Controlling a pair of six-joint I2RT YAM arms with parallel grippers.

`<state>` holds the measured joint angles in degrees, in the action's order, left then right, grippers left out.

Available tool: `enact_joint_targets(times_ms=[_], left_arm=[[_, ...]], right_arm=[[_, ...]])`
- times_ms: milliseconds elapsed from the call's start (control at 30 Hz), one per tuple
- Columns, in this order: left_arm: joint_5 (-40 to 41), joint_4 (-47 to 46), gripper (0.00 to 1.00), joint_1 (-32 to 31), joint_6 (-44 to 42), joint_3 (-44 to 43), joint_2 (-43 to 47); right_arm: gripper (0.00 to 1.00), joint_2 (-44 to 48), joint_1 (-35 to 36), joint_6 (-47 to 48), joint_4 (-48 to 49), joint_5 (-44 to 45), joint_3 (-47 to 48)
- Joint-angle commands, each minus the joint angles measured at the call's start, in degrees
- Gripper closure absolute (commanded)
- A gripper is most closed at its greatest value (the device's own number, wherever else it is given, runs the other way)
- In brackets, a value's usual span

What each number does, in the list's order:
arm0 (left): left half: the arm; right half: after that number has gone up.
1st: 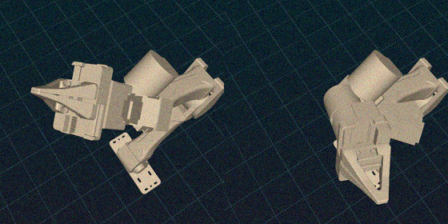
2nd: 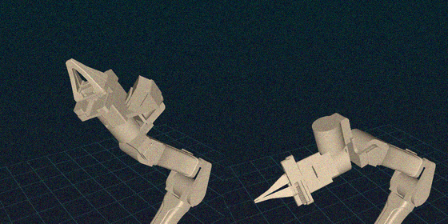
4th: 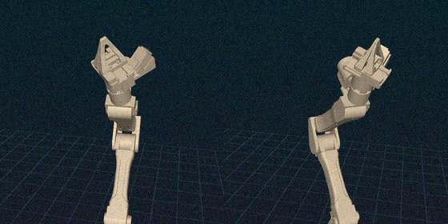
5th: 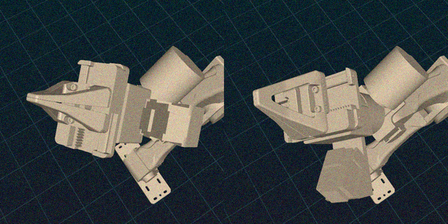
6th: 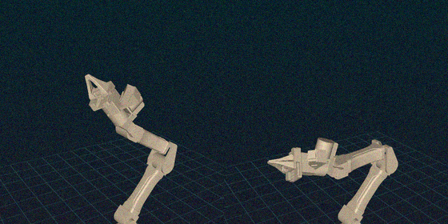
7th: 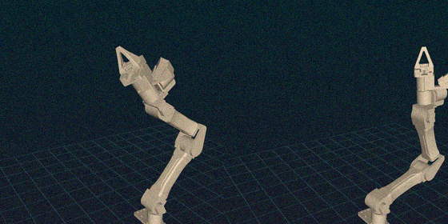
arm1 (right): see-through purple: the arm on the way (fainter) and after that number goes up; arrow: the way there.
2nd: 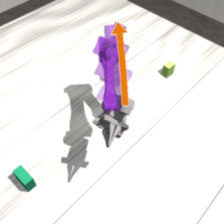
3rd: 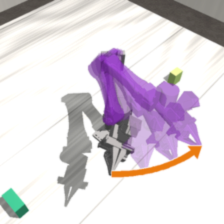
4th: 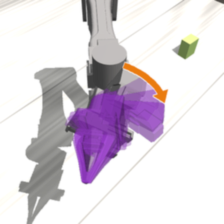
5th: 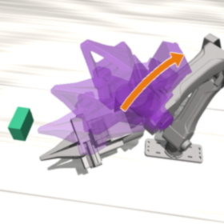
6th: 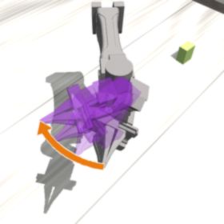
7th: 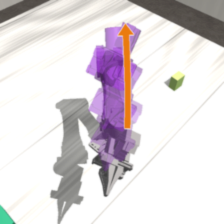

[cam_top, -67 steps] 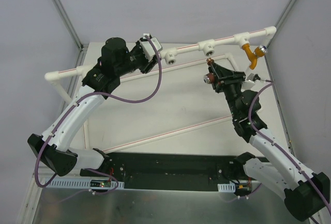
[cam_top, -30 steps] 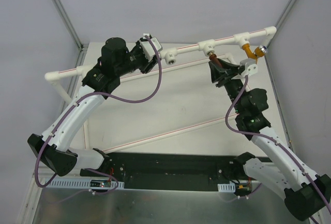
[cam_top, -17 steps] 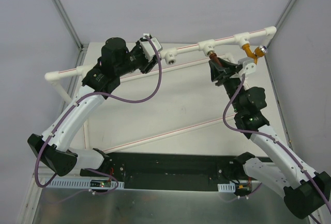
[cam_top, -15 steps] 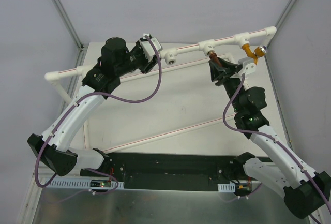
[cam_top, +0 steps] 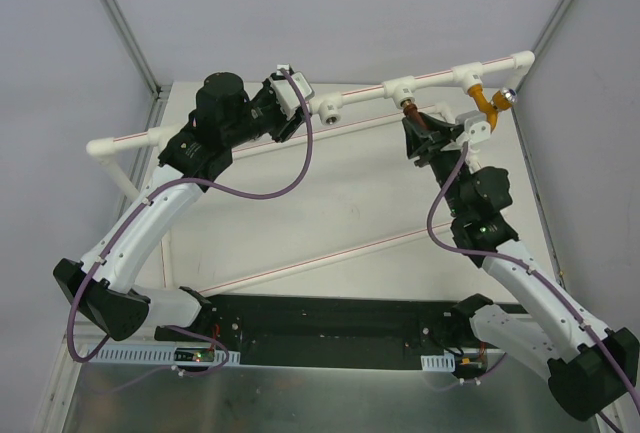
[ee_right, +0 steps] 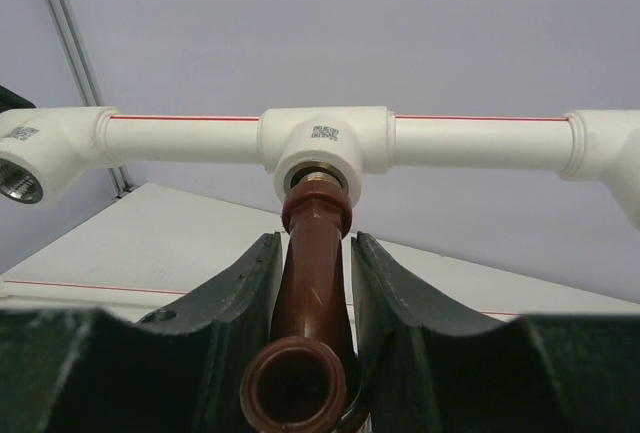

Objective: Install the water faucets

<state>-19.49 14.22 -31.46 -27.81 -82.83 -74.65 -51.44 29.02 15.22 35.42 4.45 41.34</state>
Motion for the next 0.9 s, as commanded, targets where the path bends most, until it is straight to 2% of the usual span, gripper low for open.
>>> enact_joint_targets(times_ms=[0,300,433,533,733,867], left_arm=[[-7.50,23.05,1.00,-2.02,13.75,6.10,-3.22],[-7.41,23.05,1.00,-2.02,13.84,6.10,-3.39],[-7.58,23.05,1.00,-2.02,13.84,6.10,-3.48],[-7.85,23.05,1.00,-2.02,13.84,6.10,-3.57],[-7.85,23.05,1.00,-2.02,13.75,6.10,-3.75],[-8.20,23.05,1.00,-2.02,13.93,6.01,-4.10]], right_arm=[[1.00,-0.33,0.16,1.39,5.19,0.91,0.67],[1.00,-1.91,0.16,2.62,6.15,1.00,1.63],[1.00,-2.52,0.08,6.56,3.53,0.30,3.39],[1.00,-3.31,0.16,18.05,-3.32,-2.25,5.58],[1.00,-2.97,0.95,40.20,-10.70,-3.83,9.27],[1.00,-3.05,2.27,60.04,-19.49,-9.02,11.39]])
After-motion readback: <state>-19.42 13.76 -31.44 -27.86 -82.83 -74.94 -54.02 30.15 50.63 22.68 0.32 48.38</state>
